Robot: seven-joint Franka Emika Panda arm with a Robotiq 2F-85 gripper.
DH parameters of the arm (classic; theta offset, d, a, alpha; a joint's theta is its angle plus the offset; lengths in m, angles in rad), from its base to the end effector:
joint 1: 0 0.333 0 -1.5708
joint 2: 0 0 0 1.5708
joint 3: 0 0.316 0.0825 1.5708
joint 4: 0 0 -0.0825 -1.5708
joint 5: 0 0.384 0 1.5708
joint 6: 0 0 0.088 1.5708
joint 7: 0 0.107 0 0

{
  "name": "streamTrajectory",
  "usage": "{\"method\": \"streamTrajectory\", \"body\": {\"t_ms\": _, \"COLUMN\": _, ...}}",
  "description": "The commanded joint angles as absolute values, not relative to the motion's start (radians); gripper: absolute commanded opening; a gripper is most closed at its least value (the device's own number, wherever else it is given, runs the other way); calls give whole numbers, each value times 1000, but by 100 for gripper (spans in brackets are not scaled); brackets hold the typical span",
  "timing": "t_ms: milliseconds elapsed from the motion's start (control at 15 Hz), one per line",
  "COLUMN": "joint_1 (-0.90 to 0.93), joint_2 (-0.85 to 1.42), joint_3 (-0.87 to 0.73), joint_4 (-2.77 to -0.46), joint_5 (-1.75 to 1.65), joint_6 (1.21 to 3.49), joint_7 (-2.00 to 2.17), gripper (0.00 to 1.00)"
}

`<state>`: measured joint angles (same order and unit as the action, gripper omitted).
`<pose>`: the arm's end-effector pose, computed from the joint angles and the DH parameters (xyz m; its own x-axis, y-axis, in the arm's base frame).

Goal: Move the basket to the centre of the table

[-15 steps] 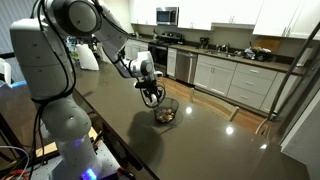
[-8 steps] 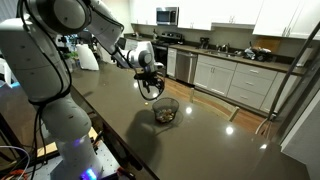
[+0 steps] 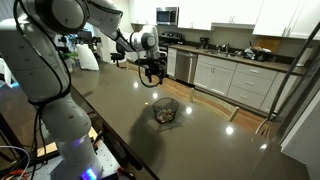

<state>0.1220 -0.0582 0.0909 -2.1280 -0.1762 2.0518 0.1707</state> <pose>0.5171 0.1025 0.4340 0.9922 0.1250 0.0024 0.1230 -0.9793 0.1610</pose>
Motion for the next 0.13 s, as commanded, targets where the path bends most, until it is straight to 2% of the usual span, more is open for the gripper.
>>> {"method": "streamTrajectory", "body": {"t_ms": 0, "joint_1": 113, "joint_2": -54, "joint_3": 99, "joint_4": -2114, "joint_5": -172, "joint_6": 2035, "joint_7": 186, "gripper": 100}}
{"method": "streamTrajectory", "body": {"t_ms": 67, "joint_1": 113, "joint_2": -51, "joint_3": 99, "joint_4": -2108, "joint_5": -170, "joint_6": 2030, "joint_7": 194, "gripper": 100}}
